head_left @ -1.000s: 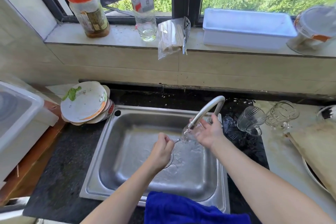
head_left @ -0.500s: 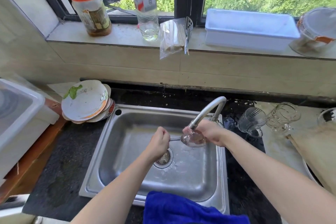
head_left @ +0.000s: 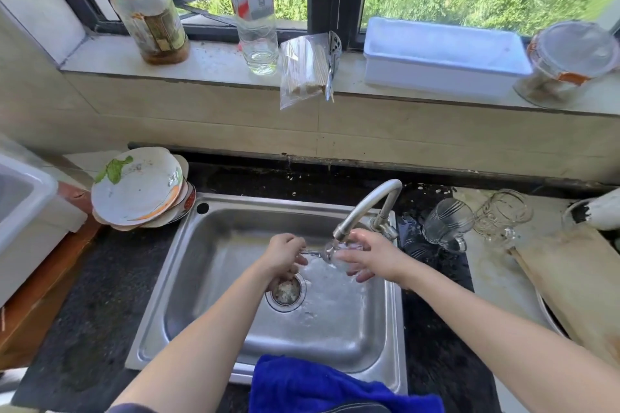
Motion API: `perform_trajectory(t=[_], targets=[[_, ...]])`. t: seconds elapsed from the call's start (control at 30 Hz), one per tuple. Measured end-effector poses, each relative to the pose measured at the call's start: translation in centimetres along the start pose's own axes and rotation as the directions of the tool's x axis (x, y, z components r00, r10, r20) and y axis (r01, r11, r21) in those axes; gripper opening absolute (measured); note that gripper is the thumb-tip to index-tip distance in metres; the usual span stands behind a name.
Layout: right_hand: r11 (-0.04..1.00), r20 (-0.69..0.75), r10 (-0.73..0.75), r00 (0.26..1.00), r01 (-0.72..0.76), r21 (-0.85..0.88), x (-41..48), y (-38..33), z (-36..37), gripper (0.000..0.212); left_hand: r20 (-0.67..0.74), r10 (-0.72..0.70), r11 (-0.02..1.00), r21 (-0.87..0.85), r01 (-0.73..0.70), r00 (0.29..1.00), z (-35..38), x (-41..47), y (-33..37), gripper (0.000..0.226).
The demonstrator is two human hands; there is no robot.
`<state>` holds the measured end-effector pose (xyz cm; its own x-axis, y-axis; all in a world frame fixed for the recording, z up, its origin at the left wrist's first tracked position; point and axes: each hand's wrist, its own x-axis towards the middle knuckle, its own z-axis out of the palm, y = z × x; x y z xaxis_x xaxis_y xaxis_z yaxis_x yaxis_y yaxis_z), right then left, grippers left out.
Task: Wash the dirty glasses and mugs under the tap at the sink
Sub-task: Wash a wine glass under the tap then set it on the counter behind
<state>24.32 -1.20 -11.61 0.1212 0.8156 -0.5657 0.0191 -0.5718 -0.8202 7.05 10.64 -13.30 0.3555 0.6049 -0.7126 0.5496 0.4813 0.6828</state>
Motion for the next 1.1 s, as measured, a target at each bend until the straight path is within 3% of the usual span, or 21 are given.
perform_trajectory(t=[0.07,0.13,0.23,0.33,0.5,0.6,0.73,0.8,0.87,0.93,1.03,1.1], targets=[[0.998,-0.109,-0.046,0.993,0.052,0.047,-0.1,0.4,0.2,0.047,-0.008,-0.006,0.940,-0.342,0.002,1.000,0.9,0.4,0.3,0.025],[0.986,-0.308,-0.162,0.938,0.143,-0.085,-0.5,0.6,0.7,0.051,0.066,-0.056,0.752,-0.654,0.085,0.996,2.9,0.7,0.6,0.039],[0.911,-0.400,-0.337,0.852,0.188,-0.367,-2.0,1.4,0.5,0.057,0.226,-0.115,0.616,-0.748,0.248,0.967,6.0,0.2,0.4,0.012],[0.797,-0.348,-0.442,0.827,0.184,-0.575,-3.4,2.2,0.3,0.057,0.165,-0.161,0.572,-0.788,0.228,0.973,7.2,0.8,0.4,0.014],[0.689,-0.348,-0.553,0.757,0.181,-0.702,-4.3,2.4,0.9,0.055,0.169,-0.119,0.712,-0.673,0.202,0.978,8.7,1.1,0.5,0.009],[0.674,-0.324,-0.568,0.757,0.202,-0.710,-5.1,2.8,0.7,0.056,-0.025,-0.123,0.823,-0.561,0.088,0.992,8.1,1.8,0.4,0.017],[0.637,-0.312,-0.600,0.737,0.203,-0.744,-5.3,2.8,1.1,0.054,-0.210,0.082,0.975,-0.184,-0.121,0.974,8.7,1.1,-0.1,0.010],[0.617,-0.291,-0.615,0.733,0.217,-0.756,-5.5,2.9,1.1,0.053,-0.249,0.129,0.987,-0.065,-0.149,0.960,8.3,1.3,-0.2,0.026],[0.615,-0.285,-0.615,0.735,0.220,-0.757,-5.8,3.1,0.7,0.054,-0.214,0.095,0.990,-0.083,-0.115,0.972,7.7,1.5,0.1,0.037],[0.681,-0.329,-0.575,0.750,0.215,-0.700,-5.9,3.2,0.5,0.053,-0.086,-0.006,0.959,-0.282,-0.018,0.996,7.6,1.3,0.8,0.033],[0.912,-0.458,-0.364,0.811,0.211,-0.351,-5.8,2.9,0.3,0.052,0.242,-0.092,0.712,-0.662,0.234,0.966,7.1,0.5,1.3,0.024],[0.973,-0.467,-0.232,0.853,0.203,-0.112,-5.7,2.8,-0.1,0.053,0.357,-0.015,0.598,-0.745,0.295,0.934,6.2,0.6,0.8,0.022]])
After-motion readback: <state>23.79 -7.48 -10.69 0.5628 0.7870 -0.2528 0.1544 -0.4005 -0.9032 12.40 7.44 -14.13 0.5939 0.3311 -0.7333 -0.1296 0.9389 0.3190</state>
